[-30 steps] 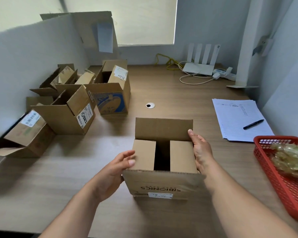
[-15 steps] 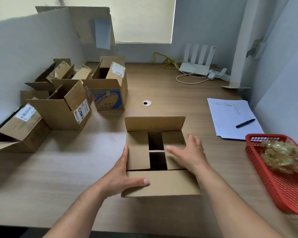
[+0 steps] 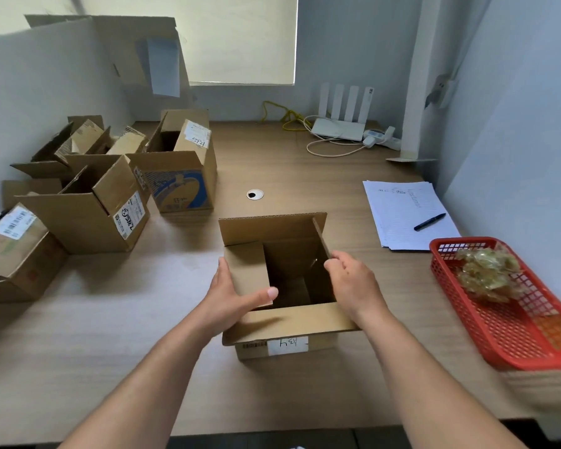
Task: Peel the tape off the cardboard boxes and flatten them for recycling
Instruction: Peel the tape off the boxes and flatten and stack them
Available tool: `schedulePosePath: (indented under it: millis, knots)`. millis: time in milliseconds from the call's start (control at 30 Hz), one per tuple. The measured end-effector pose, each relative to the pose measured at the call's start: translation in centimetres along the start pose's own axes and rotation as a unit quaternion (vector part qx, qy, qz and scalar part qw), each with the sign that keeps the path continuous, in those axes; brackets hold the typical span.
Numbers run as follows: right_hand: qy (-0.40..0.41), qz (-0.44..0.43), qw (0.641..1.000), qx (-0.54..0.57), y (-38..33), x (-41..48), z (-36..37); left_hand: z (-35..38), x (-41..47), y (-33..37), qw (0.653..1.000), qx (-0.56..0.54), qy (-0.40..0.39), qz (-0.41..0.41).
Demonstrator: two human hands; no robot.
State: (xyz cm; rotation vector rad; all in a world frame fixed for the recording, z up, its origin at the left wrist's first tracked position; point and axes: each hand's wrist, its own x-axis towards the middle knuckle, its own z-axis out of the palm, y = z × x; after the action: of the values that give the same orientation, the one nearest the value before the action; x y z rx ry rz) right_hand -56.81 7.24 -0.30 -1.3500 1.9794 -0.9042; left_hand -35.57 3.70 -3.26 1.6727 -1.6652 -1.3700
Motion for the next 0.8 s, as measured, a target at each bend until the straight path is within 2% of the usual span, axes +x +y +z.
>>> schedulePosePath:
  millis: [100,300,500,533,600,700,733,800]
  knots:
    - [0.034,0.015,0.995,0.094,0.4,0.2,-0.7,0.3,1.6,0.9,0.998,0.028,0.035,-0.034]
    - [0.031,0.017,0.993,0.116,1.0,0.7,-0.9,1.7,2.8,2.5,0.975,0.187,0.080,-0.088]
    - [0.000,0.047,0.985,0.164,1.3,1.1,-1.0,0.0,2.3,2.2,0.975,0.181,0.059,-0.117]
    - [-0.005,0.055,0.984,0.168,1.4,1.2,-1.1,-0.3,1.9,2.3,0.981,0.153,0.051,-0.104]
    - [-0.014,0.066,0.980,0.187,2.2,1.9,-1.2,-1.4,1.1,2.2,0.997,-0.001,0.035,-0.076]
    - [-0.018,0.070,0.973,0.221,2.3,2.2,-1.7,-3.4,-0.3,1.2,0.965,-0.254,0.020,-0.056]
    - [-0.022,0.070,0.970,0.230,2.1,2.2,-1.7,-3.9,-0.6,0.9,0.956,-0.287,0.017,-0.055]
    - [-0.036,0.063,0.971,0.228,2.1,2.7,-1.4,-4.1,-1.0,0.5,0.958,-0.282,0.004,-0.057]
